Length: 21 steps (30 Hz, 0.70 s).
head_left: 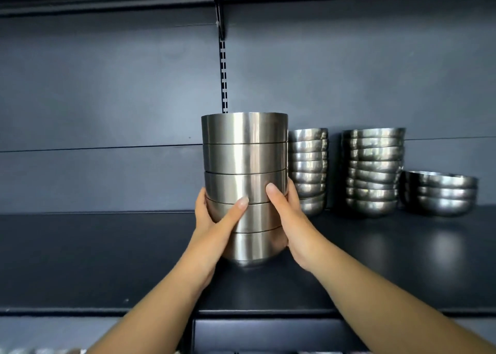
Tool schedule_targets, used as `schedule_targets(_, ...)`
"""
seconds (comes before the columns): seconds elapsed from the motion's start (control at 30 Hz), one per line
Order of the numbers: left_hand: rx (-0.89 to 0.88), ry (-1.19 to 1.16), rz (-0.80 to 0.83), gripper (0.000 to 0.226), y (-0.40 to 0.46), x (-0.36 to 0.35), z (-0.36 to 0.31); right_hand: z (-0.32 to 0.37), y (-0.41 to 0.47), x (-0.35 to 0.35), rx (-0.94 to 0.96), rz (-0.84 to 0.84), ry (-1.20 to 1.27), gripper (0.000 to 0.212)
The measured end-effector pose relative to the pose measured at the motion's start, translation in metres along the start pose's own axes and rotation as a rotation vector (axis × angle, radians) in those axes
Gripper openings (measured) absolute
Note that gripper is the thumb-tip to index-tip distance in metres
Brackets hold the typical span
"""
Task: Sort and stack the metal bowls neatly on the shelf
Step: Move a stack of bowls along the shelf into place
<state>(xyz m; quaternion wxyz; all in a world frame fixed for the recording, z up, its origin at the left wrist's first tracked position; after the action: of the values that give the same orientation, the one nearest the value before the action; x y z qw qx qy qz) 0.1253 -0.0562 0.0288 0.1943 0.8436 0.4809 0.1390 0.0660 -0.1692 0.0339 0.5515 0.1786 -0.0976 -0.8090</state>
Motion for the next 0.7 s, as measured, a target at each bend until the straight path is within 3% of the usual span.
schedule_targets(0.3, -0.032, -0.032, -0.014, 0.097, -0.033, -0.001, -0.018, 0.017, -0.050, -0.003, 0.024, -0.171, -0.053, 0.116)
schedule_targets(0.53, -0.085, -0.025, -0.034, 0.094, -0.093, 0.014, -0.059, 0.048, -0.098, -0.028, 0.060, -0.101, -0.137, 0.121)
schedule_targets(0.67, -0.124, 0.068, -0.127, 0.093, -0.133, 0.038, -0.095, 0.057, -0.129, -0.056, 0.091, -0.040, -0.059, 0.086)
schedule_targets(0.7, -0.121, 0.095, -0.152, 0.090, -0.145, 0.046, -0.102, 0.058, -0.136, -0.065, 0.097, -0.016, -0.045, 0.087)
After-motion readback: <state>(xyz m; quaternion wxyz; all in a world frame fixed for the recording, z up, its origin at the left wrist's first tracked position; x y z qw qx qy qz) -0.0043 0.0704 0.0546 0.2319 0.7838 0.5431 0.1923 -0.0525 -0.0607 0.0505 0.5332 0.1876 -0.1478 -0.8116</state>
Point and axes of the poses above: each hand's wrist, its own y-axis towards the middle knuckle, its own x-axis out of the back of the hand, z = x × y, the point moved 10 cm from there along y, towards the middle knuckle, and after that the axes turned 11 degrees about y, right-handed, at the moved point
